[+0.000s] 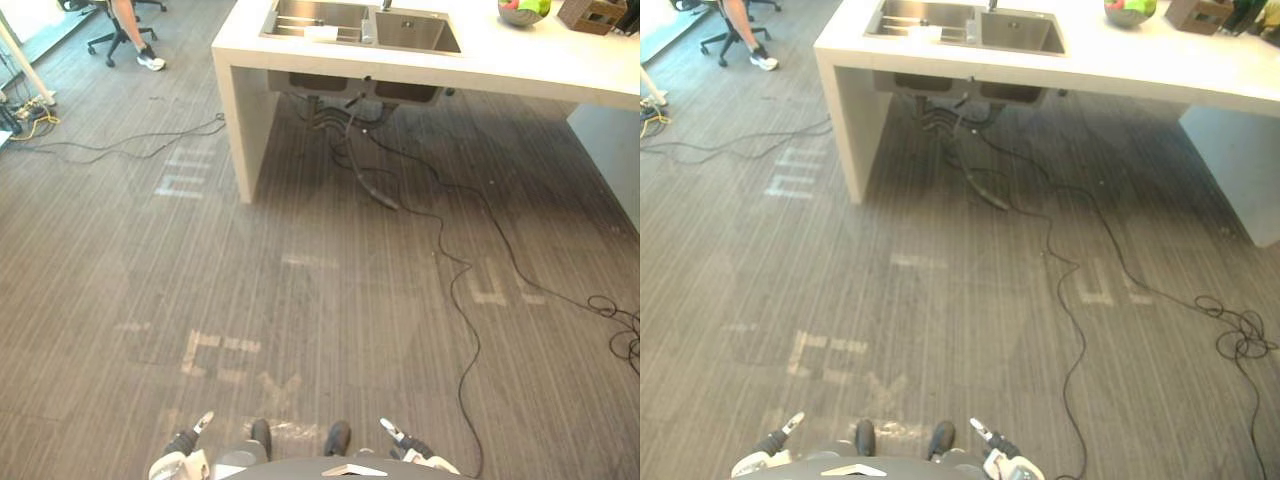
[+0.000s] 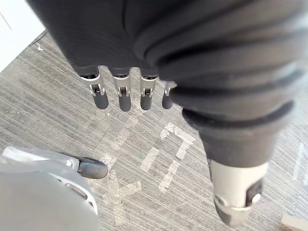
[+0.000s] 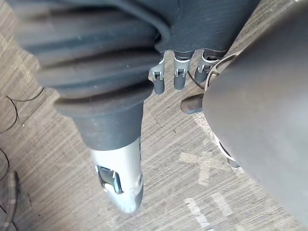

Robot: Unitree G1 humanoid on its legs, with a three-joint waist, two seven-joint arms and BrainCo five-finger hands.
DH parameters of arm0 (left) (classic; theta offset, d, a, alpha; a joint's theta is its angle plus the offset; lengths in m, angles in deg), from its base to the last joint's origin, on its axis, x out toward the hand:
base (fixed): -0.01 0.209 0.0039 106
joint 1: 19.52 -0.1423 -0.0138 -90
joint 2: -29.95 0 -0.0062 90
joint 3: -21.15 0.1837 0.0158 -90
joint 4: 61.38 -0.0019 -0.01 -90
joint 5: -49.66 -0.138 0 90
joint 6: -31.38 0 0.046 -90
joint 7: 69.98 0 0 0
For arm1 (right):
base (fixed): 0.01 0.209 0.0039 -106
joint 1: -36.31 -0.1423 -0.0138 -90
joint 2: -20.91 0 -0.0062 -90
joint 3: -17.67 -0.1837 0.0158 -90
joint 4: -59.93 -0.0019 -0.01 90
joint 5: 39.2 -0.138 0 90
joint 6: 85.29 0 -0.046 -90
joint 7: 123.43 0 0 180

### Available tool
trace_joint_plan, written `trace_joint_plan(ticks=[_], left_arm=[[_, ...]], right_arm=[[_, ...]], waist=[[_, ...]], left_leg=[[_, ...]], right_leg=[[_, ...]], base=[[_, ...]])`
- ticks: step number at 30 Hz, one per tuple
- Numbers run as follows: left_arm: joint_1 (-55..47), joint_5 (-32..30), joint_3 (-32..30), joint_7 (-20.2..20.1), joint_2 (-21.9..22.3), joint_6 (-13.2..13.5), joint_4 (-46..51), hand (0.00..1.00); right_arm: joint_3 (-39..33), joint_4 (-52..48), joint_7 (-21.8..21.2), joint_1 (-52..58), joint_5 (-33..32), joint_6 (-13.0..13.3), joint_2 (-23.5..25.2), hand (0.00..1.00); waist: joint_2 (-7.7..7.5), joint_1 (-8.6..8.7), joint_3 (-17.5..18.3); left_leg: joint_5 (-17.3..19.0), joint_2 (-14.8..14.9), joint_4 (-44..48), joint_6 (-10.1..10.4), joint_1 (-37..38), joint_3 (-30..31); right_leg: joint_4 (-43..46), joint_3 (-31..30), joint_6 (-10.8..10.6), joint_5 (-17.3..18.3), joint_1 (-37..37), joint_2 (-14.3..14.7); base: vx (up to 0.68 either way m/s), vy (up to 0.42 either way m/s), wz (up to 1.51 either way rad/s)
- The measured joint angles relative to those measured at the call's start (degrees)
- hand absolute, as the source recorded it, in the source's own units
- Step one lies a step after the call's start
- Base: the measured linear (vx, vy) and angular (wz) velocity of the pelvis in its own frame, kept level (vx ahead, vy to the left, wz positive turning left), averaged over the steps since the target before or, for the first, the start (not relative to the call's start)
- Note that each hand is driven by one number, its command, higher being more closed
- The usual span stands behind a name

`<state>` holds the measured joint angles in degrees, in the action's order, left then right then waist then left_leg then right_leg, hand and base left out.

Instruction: Walk over to the sink, pick up the cup, carry it to the dishwasher, place the cup inside the dishwasher, then close the dishwasher door

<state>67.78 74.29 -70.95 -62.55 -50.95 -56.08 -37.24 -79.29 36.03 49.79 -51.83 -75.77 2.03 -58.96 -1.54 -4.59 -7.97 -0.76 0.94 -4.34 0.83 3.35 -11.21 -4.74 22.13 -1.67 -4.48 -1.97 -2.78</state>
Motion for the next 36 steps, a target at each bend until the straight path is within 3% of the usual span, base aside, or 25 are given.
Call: trace_joint_plan(ticks=[5,9,15,17,18,19,21,23,25,26,27,29,30,31,33,35,36], left_arm=[[0.0,0.1,-0.1,1.0,0.1,-0.1,0.0,0.0],[0.4,2.3,-2.8,0.8,0.2,-5.2,-0.9,0.0],[0.5,2.9,-6.8,-2.7,0.0,-9.8,-2.4,0.0],[0.4,4.9,-6.8,-3.8,0.3,-10.2,-2.5,0.0],[1.0,6.2,-6.8,-4.6,0.5,-10.2,-2.3,0.0],[1.2,9.7,-6.8,-5.2,0.8,-10.0,-2.3,0.0],[1.8,15.1,-6.6,-5.3,1.5,-9.1,-2.1,0.0],[3.1,18.2,-5.0,-4.6,1.4,-6.5,-0.8,0.0],[4.4,20.8,-0.8,-4.5,2.5,-4.1,5.2,0.0],[6.1,21.3,2.7,-4.5,4.0,-2.4,11.0,0.0],[8.6,21.1,7.1,-4.1,5.5,-0.8,17.2,0.0],[11.6,19.5,11.4,-1.7,7.3,0.1,26.8,0.0],[12.4,18.3,12.5,-0.5,8.5,0.2,32.1,0.0],[12.5,17.7,13.2,-0.1,8.9,0.3,34.6,0.0],[11.7,15.5,14.9,1.1,9.0,-0.7,42.6,0.0],[10.8,14.5,16.3,1.6,8.4,-1.7,47.0,0.0],[10.4,14.3,17.0,1.8,8.3,-1.9,48.2,0.0]], right_arm=[[-1.5,0.1,0.0,0.3,-0.2,-0.3,0.4,0.0],[-4.7,0.3,0.0,0.3,1.1,-1.5,0.8,0.0],[-8.0,1.3,-0.1,0.3,3.3,-2.3,1.2,0.0],[-9.1,1.9,0.6,0.2,4.6,-2.3,0.7,0.0],[-9.1,0.9,1.5,0.3,4.9,-1.9,0.3,0.0],[-9.1,-1.1,2.4,0.6,4.9,-0.9,-0.4,0.0],[-8.9,-3.4,2.4,0.8,4.8,-1.0,-0.8,0.0],[-8.7,-3.4,2.2,1.4,4.7,-2.6,0.3,0.0],[-8.9,-4.5,1.8,2.2,4.2,-2.5,0.8,0.0],[-9.0,-4.4,1.9,2.2,4.2,-2.5,0.8,0.0],[-9.0,-4.5,2.1,2.4,3.9,-2.5,0.9,0.0],[-9.1,-4.8,3.1,2.6,1.0,-2.8,1.2,0.0],[-9.2,-5.4,4.2,3.2,-0.3,-3.3,1.6,0.0],[-9.6,-6.3,4.5,4.2,-0.9,-3.9,2.1,0.0],[-11.8,-8.0,4.8,5.0,-2.6,-5.1,1.9,0.0],[-12.6,-8.9,4.8,6.5,-2.6,-5.2,1.9,0.0],[-12.8,-8.9,4.8,6.9,-2.6,-5.1,1.9,0.0]], waist=[[-0.15,-0.03,0.2],[-0.11,0.09,0.3],[-0.07,1.36,1.0],[0.62,1.74,1.4],[0.99,1.95,1.3],[1.22,2.31,0.5],[0.62,3.23,-0.1],[0.27,3.41,-0.2],[0.13,4.12,-0.3],[0.01,4.26,-0.5],[0.18,4.48,-0.8],[0.36,4.83,-2.0],[-0.1,4.91,-2.6],[-0.43,4.81,-2.7],[1.99,4.8,-3.4],[2.56,4.93,-3.2],[3.05,5.09,-2.7]], left_leg=[[0.4,-0.1,0.0,-0.3,1.2,-0.8],[1.2,0.0,0.2,-0.3,3.3,-1.4],[2.3,-0.5,1.6,-0.6,4.0,-1.7],[3.3,-0.9,2.6,-0.9,3.9,-1.9],[4.2,-1.0,3.7,-1.4,3.6,-1.9],[6.1,-1.4,6.1,-2.3,3.2,-2.2],[9.0,-2.0,11.4,-3.1,2.4,-2.3],[11.7,-0.8,16.0,-2.8,2.1,-2.7],[13.3,0.4,18.2,-2.3,2.0,-2.7],[13.7,0.7,18.5,-1.8,2.0,-2.2],[14.4,1.4,19.6,-1.1,1.3,-1.2],[16.0,2.6,21.5,0.7,0.9,0.3],[17.6,3.3,22.9,2.2,2.0,1.1],[18.6,4.1,24.1,3.0,2.4,1.6],[21.4,8.2,25.1,4.6,4.6,2.0],[22.3,9.7,24.6,4.4,6.0,3.4],[22.4,10.1,26.3,4.1,5.8,4.5]], right_leg=[[0.1,-1.3,0.0,-0.1,-0.3,0.1],[-0.1,-2.2,-0.3,-0.7,-2.1,0.2],[0.1,-3.2,-0.5,-0.8,-3.0,-0.3],[6.0,-4.1,-1.2,3.1,-0.7,-1.7],[13.4,-4.4,-1.5,6.0,2.1,-3.3],[27.3,-6.1,-0.4,8.7,8.1,-6.0],[47.7,-10.3,2.8,8.1,18.1,-9.2],[54.5,-12.2,0.1,9.7,23.1,-9.1],[47.3,-10.1,-0.8,10.5,23.9,-9.1],[37.7,-8.7,-0.9,10.1,23.2,-8.8],[26.2,-9.3,-1.3,7.8,21.6,-7.7],[17.7,-11.8,-1.3,6.0,19.3,-6.9],[18.2,-12.4,-1.5,6.5,17.3,-7.3],[17.9,-11.2,-1.8,4.7,16.5,-7.1],[25.5,-8.2,-1.2,4.6,17.5,-5.3],[30.7,-7.0,2.6,7.5,18.8,-4.4],[32.1,-6.4,3.4,8.9,19.1,-4.3]], base=[[0.07,0.033,-0.07],[0.02,0.033,-0.09],[-0.03,0.031,-0.06],[-0.05,0.041,-0.06],[-0.09,0.058,-0.04],[-0.11,0.064,-0.02],[-0.09,0.035,0.05],[0.01,-0.025,0.09],[0.1,-0.106,0.11],[0.18,-0.172,0.22],[0.18,-0.173,0.29],[0.2,-0.248,0.37],[0.24,-0.306,0.28],[0.3,-0.342,0.13],[0.35,-0.352,0.01],[0.3,-0.261,0.15],[0.37,-0.224,0.2]])
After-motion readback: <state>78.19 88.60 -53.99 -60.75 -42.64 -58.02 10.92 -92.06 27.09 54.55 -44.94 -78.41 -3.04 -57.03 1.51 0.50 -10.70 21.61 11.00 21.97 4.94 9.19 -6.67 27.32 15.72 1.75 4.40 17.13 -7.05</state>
